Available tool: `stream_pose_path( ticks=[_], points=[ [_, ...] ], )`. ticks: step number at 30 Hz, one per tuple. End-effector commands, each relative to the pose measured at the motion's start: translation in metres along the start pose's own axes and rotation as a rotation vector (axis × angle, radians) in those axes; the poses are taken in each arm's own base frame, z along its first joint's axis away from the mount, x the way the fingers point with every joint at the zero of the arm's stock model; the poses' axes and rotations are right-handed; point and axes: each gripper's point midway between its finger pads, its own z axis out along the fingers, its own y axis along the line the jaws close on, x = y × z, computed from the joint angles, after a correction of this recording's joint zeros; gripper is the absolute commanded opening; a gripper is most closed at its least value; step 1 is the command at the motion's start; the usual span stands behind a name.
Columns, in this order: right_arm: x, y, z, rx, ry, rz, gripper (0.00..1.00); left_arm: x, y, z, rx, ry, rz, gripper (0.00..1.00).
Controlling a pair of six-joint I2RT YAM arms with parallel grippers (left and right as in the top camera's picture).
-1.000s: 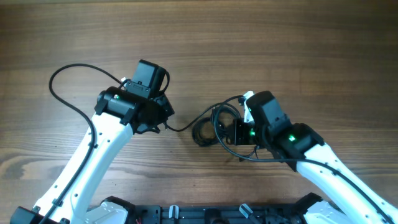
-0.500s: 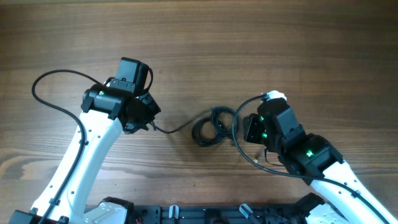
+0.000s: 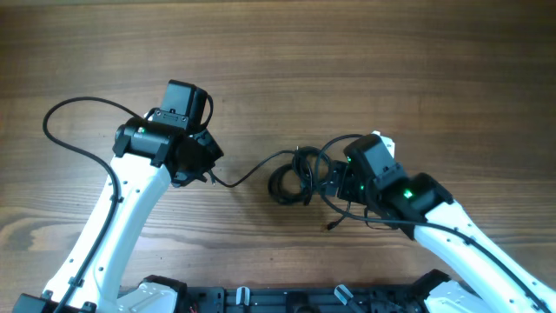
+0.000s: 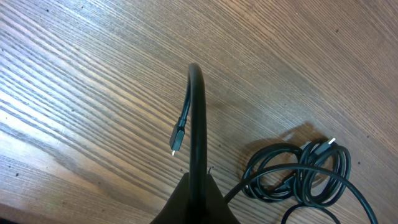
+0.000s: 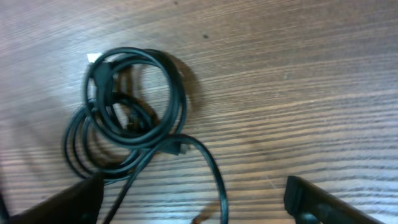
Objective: Untangle cables
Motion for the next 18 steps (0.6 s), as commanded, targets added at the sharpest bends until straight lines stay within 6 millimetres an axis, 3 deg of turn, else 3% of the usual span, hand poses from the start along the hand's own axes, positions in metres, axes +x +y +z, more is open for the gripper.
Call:
stream_pose_path(
  ticks=[1,9,14,18],
  points=[
    [-0.003,-0.008,0.005,0.038,0.011,0.028,1.00,-0.003,0.005,0.002,-0.022,-0.007,-0.009,0.04],
    [-0.008,-0.027,0.009,0.012,0.073,-0.046,1.00,-0.002,0.005,0.002,-0.023,-0.006,-0.009,0.04],
    [0.002,-0.024,0.022,-0.043,0.171,-0.116,0.99,-0.002,0.005,0.002,-0.025,-0.004,-0.009,0.04],
    [0.026,-0.009,0.033,-0.153,0.310,-0.222,0.87,-0.002,0.005,0.002,-0.024,-0.005,-0.009,0.04]
  ],
)
